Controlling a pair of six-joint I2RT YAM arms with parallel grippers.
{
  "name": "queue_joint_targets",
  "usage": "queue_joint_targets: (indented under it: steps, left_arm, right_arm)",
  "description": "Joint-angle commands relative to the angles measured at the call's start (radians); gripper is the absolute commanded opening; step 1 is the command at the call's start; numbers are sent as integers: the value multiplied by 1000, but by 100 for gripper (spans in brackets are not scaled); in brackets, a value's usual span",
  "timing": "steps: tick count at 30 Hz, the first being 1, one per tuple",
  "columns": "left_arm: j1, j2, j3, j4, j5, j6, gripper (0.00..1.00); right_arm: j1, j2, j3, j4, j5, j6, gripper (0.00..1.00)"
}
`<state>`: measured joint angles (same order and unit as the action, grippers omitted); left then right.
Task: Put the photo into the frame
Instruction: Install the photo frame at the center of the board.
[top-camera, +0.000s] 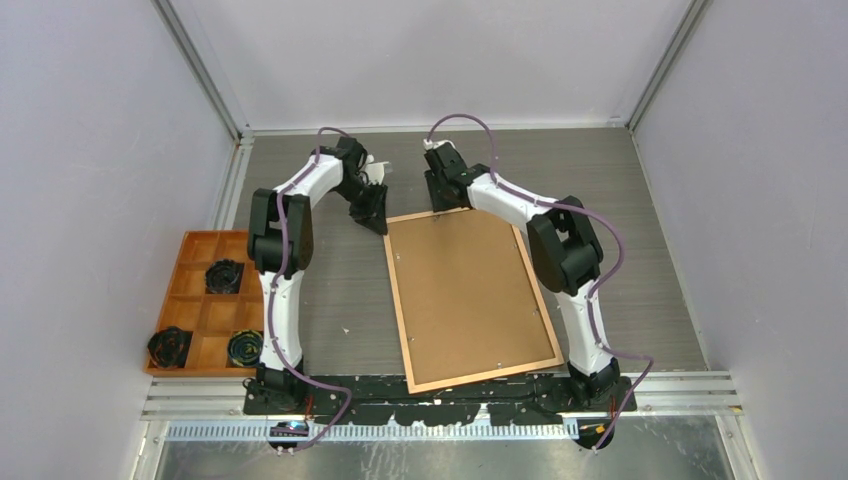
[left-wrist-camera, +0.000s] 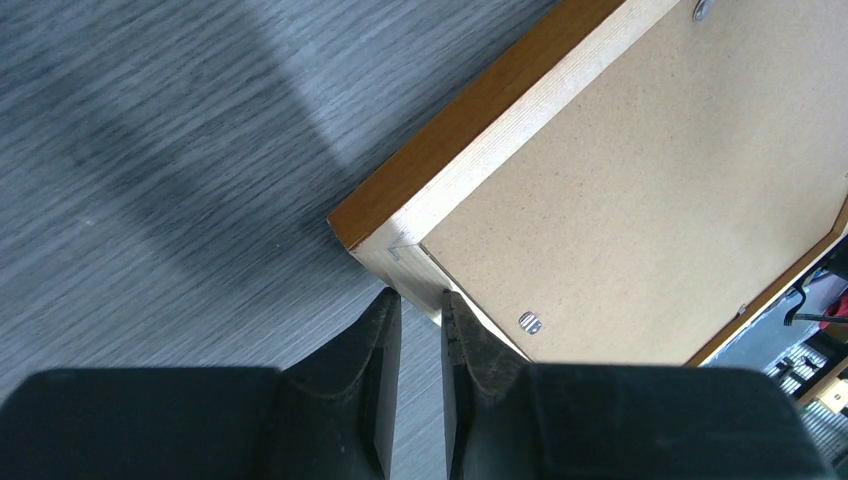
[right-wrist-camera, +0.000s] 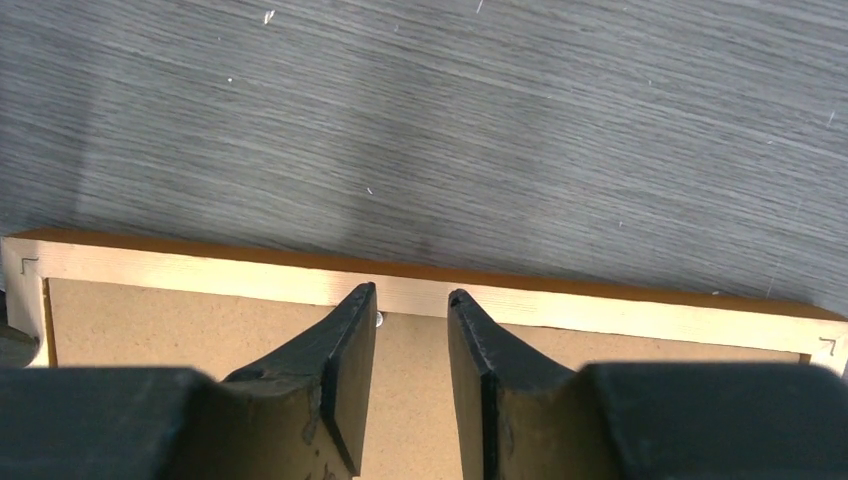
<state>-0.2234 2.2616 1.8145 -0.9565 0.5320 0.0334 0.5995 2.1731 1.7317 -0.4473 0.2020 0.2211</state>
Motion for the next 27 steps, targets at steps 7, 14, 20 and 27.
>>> queue_joint_targets:
  steps: [7, 14, 20, 27]
  left_arm:
    - [-5, 40, -53, 72, -176, 57, 20]
    - [-5, 38, -55, 73, -179, 59, 20]
    - [-5, 36, -60, 75, -185, 62, 19]
    - [-5, 31, -69, 79, -185, 61, 19]
  right_arm:
    - [31, 33, 81, 8, 7, -5, 18]
    - [38, 61, 101, -2, -1, 8, 1]
    - [39, 62, 97, 2, 7, 4, 1]
    - [39, 71, 91, 3, 6, 6, 1]
